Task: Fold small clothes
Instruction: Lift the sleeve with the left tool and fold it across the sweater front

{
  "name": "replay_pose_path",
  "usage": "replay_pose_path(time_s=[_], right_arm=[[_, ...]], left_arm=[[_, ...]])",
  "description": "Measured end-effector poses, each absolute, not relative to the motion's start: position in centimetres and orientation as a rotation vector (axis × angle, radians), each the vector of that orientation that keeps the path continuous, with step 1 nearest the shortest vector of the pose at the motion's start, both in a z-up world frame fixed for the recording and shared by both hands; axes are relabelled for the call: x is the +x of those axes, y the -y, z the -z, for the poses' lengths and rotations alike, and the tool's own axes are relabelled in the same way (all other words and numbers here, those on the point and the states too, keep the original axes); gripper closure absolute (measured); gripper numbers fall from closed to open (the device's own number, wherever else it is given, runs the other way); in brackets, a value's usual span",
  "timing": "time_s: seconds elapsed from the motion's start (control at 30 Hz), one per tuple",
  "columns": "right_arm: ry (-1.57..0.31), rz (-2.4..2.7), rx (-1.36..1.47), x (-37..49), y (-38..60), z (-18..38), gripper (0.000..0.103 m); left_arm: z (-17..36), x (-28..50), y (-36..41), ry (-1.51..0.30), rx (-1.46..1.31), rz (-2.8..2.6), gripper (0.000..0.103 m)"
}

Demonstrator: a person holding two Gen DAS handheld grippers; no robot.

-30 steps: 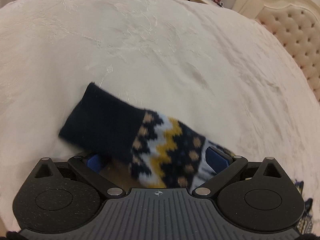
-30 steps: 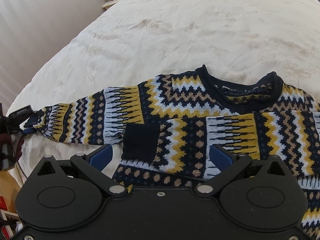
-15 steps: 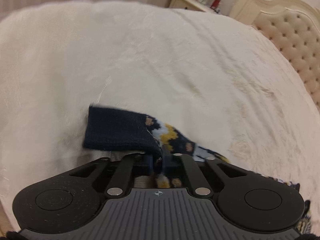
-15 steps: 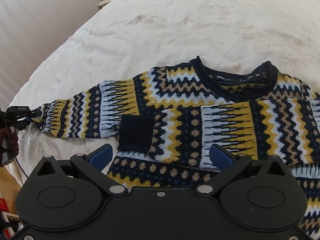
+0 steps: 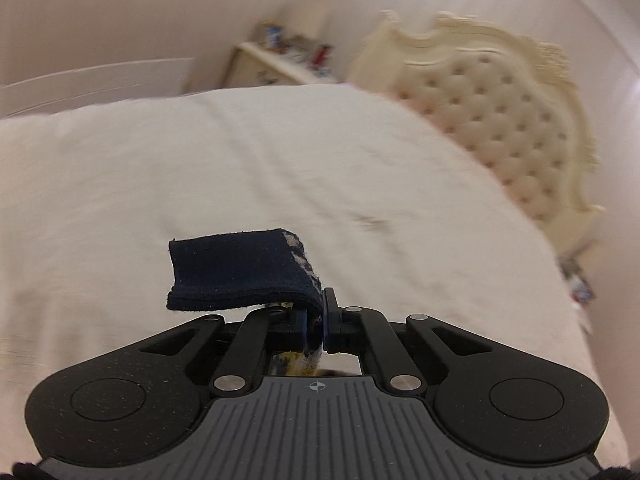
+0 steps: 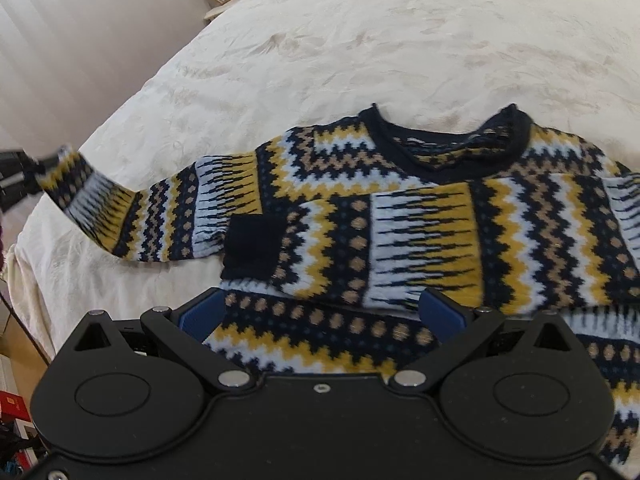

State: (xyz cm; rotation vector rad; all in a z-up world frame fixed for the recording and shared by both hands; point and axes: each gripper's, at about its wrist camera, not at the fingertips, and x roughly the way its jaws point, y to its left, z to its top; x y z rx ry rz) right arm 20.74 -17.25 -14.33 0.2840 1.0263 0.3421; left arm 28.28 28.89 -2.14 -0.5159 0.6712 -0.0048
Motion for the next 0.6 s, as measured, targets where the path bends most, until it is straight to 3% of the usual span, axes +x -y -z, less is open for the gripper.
replay_pose_path(time_s=[0.3, 0.6], right_arm=[[-0.988, -0.31, 0.347, 19.0, 24.3, 14.1, 0.0], [-0.965, -0.278, 0.386, 17.8, 30.0, 14.3, 0.0]], left_arm=[[-0.7, 30.1, -15.9, -0.621, -0.486, 0.259, 0.097], [4.0, 31.6, -4.4, -0.723, -0.465, 0.43, 0.097]])
